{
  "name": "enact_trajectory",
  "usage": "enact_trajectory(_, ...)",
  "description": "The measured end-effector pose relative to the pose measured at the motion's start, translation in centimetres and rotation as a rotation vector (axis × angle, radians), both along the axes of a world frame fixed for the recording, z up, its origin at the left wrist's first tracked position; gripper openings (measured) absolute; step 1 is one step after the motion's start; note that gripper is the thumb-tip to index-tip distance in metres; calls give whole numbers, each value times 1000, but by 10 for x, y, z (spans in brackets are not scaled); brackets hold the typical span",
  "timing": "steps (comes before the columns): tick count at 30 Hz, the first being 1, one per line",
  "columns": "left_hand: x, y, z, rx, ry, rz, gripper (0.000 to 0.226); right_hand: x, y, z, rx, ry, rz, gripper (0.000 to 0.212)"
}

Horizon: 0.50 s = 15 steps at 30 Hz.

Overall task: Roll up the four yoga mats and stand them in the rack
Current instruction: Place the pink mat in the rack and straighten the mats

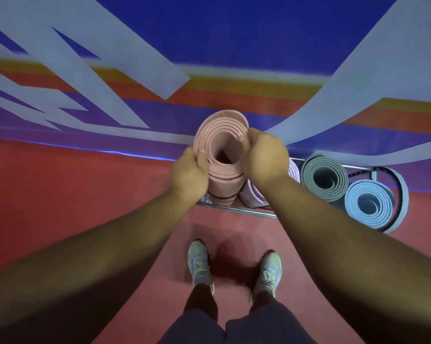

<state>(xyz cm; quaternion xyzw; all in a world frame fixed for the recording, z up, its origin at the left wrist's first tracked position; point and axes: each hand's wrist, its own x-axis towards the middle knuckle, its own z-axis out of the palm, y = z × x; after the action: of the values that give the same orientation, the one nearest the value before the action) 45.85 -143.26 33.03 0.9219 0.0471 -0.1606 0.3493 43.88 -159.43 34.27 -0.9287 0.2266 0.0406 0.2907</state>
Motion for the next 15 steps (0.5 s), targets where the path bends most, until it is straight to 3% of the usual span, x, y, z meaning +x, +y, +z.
enact_trajectory(4, -50, -20, -7, -26, -52, -105, 39, -46, -18, -5, -5, -105, -52, 18)
enact_trajectory(9, -95, -17, -13, -102, 42, -23, 73, -76, -17, -19, -9, -145, 25, 26)
enact_trajectory(15, -56, -9, -20, -303, 110, 59, 53, -16, -25, -20, 171, -25, 147, 34)
